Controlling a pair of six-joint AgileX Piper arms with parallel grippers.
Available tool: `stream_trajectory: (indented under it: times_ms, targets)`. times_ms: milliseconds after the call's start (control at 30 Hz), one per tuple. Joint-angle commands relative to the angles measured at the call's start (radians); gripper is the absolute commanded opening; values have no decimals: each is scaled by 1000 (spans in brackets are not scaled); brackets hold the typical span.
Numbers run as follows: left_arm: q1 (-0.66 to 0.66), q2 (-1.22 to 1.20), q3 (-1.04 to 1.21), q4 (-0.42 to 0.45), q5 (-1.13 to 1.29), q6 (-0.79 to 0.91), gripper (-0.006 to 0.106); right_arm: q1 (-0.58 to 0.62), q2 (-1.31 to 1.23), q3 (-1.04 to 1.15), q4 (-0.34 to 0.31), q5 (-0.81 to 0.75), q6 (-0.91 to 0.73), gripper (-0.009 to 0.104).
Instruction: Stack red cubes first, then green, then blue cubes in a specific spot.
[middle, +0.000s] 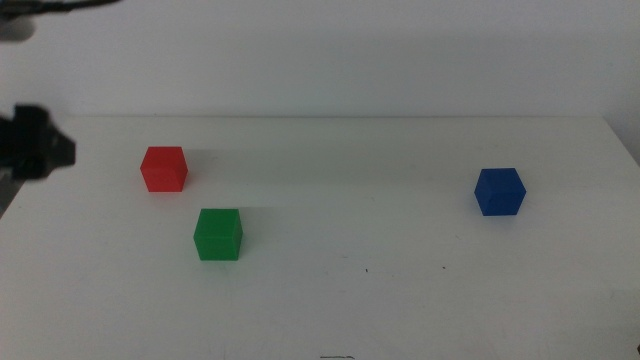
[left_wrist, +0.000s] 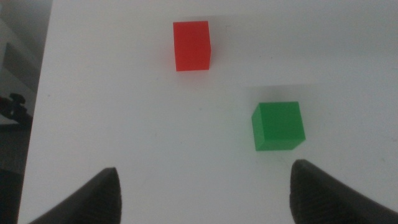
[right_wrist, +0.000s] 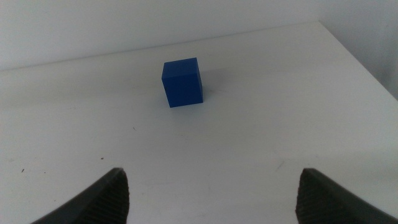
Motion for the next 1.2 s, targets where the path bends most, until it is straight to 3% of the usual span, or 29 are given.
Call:
stream_trajectory:
  times_ms: [0,700,1167]
  targets:
    - [0,66,-97,-17,-16,4,91,-7,-14,-10,-11,-74,-10,85]
    - [0,825,-819,3,283,20,91,-7,-14,-10,-11,-74,-10,85]
    - [0,1089,-967,3,217,20,91,-7,-14,-10,-11,-74,-10,85]
